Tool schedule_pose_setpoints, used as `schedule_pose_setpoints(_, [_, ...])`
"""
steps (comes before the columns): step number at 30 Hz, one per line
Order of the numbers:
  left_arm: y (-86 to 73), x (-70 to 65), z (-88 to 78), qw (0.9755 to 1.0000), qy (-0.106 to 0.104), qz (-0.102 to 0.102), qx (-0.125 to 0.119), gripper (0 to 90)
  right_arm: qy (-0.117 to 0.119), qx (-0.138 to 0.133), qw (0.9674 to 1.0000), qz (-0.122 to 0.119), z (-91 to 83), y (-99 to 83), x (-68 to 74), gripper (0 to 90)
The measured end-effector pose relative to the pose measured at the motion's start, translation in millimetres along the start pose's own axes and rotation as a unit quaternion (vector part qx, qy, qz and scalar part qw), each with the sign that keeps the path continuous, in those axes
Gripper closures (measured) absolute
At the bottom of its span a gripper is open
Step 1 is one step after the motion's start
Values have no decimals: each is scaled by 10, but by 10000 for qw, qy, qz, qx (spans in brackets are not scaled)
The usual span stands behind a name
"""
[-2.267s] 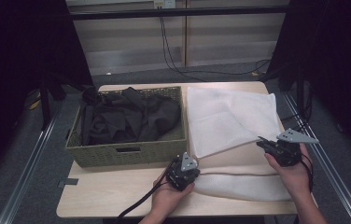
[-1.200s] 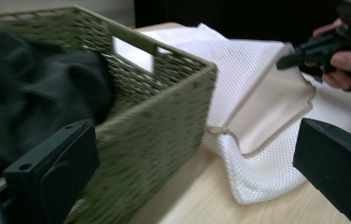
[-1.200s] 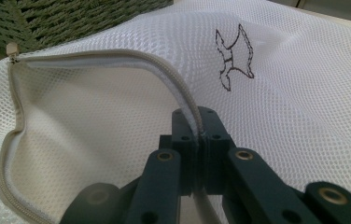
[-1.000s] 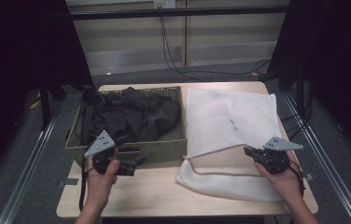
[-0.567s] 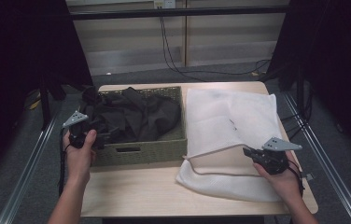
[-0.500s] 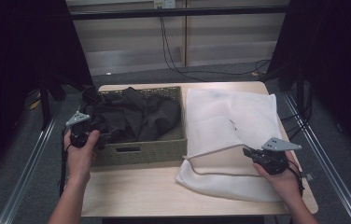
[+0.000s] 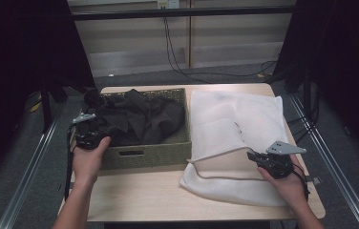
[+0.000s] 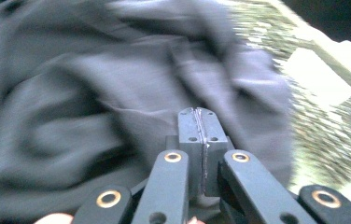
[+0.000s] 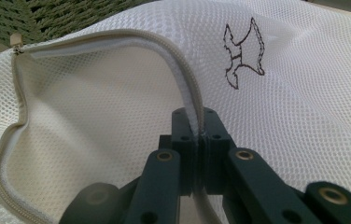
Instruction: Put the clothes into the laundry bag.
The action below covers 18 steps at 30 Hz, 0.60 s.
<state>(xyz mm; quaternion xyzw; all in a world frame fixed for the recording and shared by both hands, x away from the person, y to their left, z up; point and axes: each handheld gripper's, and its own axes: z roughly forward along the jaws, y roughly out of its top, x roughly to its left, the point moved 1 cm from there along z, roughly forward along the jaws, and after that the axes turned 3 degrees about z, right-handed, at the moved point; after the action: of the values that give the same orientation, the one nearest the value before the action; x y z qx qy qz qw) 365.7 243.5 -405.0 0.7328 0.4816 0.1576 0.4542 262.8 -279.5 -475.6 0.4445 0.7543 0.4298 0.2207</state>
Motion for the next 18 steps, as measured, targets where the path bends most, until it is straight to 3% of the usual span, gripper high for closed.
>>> schedule_pose_setpoints(1, [44,-118,14,9995,-292,86,-88,900,5,-7,10000,-13,6,1,3,872])
schedule_pose_setpoints(2, [44,-118,14,9995,-292,86,-88,900,12,5,10000,-10,10,2,8,872])
schedule_pose_setpoints(3, [136,-414,57,9962,-775,356,-167,900,5,7,10000,-34,15,2,12,873])
schedule_pose_setpoints(4, [175,-566,87,9931,-1041,501,-179,900,4,-3,10000,-48,20,4,18,872])
schedule_pose_setpoints(5, [175,-566,87,9931,-1041,501,-179,900,4,-3,10000,-48,20,4,18,872])
schedule_pose_setpoints(7, [237,-831,164,9846,-1583,724,-187,880,11,7,10000,-62,20,2,27,872])
schedule_pose_setpoints(8, [248,-826,175,9857,-1509,705,-252,775,24,0,10000,-77,17,0,22,872])
schedule_pose_setpoints(9, [253,-775,171,9884,-1304,695,-345,605,26,6,10000,-52,11,-4,21,872])
schedule_pose_setpoints(10, [253,-775,171,9884,-1304,695,-345,482,26,6,10000,-52,11,-4,21,872])
schedule_pose_setpoints(11, [249,-572,103,9940,-746,537,-592,397,56,-11,10000,-53,-1,-13,11,872])
schedule_pose_setpoints(12, [248,-427,44,9954,-515,386,-715,345,41,-8,10000,-53,-8,-16,9,872])
schedule_pose_setpoints(13, [248,-427,44,9954,-515,386,-715,321,41,-8,10000,-53,-8,-16,9,872])
schedule_pose_setpoints(14, [248,-238,-41,9958,-271,160,-855,321,46,-9,10000,-51,-13,-19,4,872])
schedule_pose_setpoints(15, [257,13,-141,9938,229,-47,-1085,246,79,-17,10000,-50,-6,-25,-9,871])
schedule_pose_setpoints(16, [257,13,-141,9938,229,-47,-1085,233,79,-17,10000,-50,-6,-25,-9,871])
schedule_pose_setpoints(17, [273,288,-202,9927,763,-137,-923,236,82,-1,10000,-36,6,-24,-10,871])
schedule_pose_setpoints(18, [274,420,-209,9922,966,-154,-776,231,79,4,10000,-24,12,-19,-1,870])
